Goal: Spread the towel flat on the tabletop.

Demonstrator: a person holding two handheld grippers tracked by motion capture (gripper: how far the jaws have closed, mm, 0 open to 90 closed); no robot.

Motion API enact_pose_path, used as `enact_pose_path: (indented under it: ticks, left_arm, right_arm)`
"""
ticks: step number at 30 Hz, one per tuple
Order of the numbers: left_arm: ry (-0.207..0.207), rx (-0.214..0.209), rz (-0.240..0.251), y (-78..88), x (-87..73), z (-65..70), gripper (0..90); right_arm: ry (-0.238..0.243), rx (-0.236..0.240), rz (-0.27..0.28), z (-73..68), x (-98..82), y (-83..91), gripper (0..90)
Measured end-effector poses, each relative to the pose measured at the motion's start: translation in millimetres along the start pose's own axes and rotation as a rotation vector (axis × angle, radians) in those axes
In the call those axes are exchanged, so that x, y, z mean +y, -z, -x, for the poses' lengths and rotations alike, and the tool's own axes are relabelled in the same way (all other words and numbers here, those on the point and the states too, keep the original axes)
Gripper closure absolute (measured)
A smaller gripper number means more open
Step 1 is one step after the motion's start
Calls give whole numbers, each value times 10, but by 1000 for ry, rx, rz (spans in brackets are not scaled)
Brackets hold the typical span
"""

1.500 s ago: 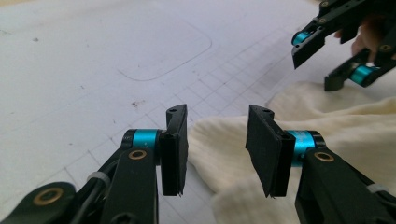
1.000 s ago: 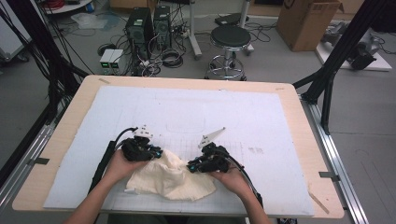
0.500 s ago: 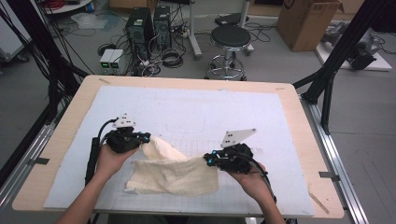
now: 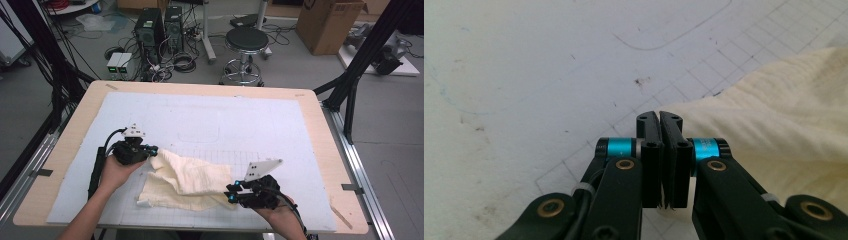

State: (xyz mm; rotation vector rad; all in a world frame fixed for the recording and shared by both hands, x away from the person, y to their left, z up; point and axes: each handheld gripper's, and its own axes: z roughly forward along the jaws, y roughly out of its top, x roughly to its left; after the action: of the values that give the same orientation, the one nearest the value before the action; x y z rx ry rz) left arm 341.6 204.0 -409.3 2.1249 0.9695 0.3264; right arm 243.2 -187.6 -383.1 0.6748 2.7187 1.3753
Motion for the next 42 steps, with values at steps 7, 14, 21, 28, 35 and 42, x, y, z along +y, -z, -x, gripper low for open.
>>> enact_pose_path:
  ticks: [7,14,21,28,35,42]
  left_arm:
    - [7,-1,16,9,-43,-16,864]
    - [11,-9,31,34,-52,-32,860]
    - [16,-11,37,36,-55,-31,855]
    - [-8,-17,36,141,-120,18,855]
    - [8,-15,27,140,-286,18,848]
    - [18,-14,28,103,-380,21,836]
  right_arm:
    - [10,-59,75,235,377,-27,641]
    - [-51,-90,-39,650,373,-512,569]
    - [-70,-58,-173,764,256,-720,821]
    - [-41,-18,-133,512,189,-531,871]
    - [-55,27,-146,333,-50,-547,803]
    - [-94,30,-38,433,56,-448,660]
